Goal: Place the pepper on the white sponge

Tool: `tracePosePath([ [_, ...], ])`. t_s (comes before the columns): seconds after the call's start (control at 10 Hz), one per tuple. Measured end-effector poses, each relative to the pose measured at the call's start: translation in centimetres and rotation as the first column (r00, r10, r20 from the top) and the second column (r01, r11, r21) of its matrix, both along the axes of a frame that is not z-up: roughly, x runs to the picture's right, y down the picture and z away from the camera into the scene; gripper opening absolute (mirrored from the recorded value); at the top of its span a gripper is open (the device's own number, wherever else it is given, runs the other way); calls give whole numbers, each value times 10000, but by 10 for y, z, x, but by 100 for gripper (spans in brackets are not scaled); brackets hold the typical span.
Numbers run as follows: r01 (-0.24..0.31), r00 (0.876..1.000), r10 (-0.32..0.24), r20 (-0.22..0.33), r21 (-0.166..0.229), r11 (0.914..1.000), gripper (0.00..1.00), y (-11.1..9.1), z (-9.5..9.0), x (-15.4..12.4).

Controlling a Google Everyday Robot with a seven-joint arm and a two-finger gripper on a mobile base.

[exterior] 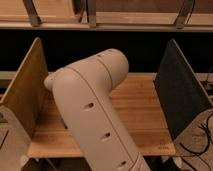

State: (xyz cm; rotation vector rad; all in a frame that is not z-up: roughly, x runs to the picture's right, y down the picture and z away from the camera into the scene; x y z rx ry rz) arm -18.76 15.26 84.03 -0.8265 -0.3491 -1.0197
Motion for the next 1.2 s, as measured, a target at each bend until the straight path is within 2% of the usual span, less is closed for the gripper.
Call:
tracePosePath([
  [0.3, 2, 10000, -2, 2, 0, 10000, 8, 0, 0, 0],
  [0.5, 3, 10000, -3, 2, -1, 10000, 0, 0, 0, 0],
  [0.6, 3, 10000, -3, 2, -1, 10000, 1, 0, 0, 0],
  [0.7, 3, 10000, -3, 3, -1, 10000, 8, 0, 0, 0],
  [1.2, 4, 10000, -4, 2, -2, 10000, 58, 0, 0, 0],
])
